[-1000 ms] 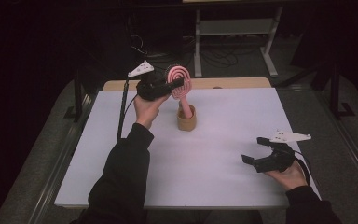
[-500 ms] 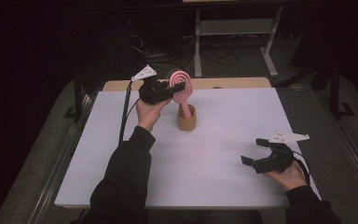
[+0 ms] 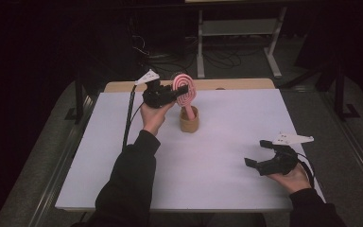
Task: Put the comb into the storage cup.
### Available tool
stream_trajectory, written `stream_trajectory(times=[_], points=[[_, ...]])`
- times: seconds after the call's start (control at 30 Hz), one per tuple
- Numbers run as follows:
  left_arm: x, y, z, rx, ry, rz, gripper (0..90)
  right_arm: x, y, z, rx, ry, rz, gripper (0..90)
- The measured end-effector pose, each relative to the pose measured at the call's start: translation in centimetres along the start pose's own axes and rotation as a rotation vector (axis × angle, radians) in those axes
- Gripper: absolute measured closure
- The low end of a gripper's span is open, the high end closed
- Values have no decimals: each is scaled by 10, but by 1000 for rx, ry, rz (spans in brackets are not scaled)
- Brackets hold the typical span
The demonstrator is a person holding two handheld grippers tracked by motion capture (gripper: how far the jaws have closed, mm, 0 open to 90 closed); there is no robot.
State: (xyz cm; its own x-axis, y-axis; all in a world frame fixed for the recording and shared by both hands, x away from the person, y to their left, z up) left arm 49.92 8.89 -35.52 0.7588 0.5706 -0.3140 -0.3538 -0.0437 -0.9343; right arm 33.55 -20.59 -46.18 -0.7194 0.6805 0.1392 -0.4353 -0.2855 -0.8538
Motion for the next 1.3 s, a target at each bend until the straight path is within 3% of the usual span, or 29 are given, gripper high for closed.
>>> stream_trajectory(times=[0.17,0.5,0.63,0.77,0.87,1.0,1.3], points=[[4,5,0,2,-10,11,630,0,1,-1,8,-3,-1,0],[15,8,9,-42,-36,58,624,-1,0,0,4,7,3,0],[19,9,12,-34,-49,60,614,-1,0,0,0,19,16,0],[21,10,19,-20,-68,36,604,-2,0,0,0,22,18,0],[23,10,24,-16,-85,30,580,-1,0,-1,4,22,18,0],[26,10,27,-21,-76,56,500,-1,0,-1,5,21,18,0],[33,12,42,-28,-88,82,419,-2,1,-2,9,20,16,0]])
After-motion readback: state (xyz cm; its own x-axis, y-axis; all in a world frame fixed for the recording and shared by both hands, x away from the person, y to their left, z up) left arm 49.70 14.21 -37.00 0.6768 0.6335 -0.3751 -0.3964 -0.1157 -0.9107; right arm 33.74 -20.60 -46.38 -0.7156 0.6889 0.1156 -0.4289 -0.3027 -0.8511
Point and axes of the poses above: each handheld gripper's, and its own axes: z roughly backward along the jaws, y roughly out of its underside, x roughly to its left, the point moved 7 cm from there along -z, roughly forward along the jaws, and after that the axes turned 3 degrees about z, right-handed, at the moved point
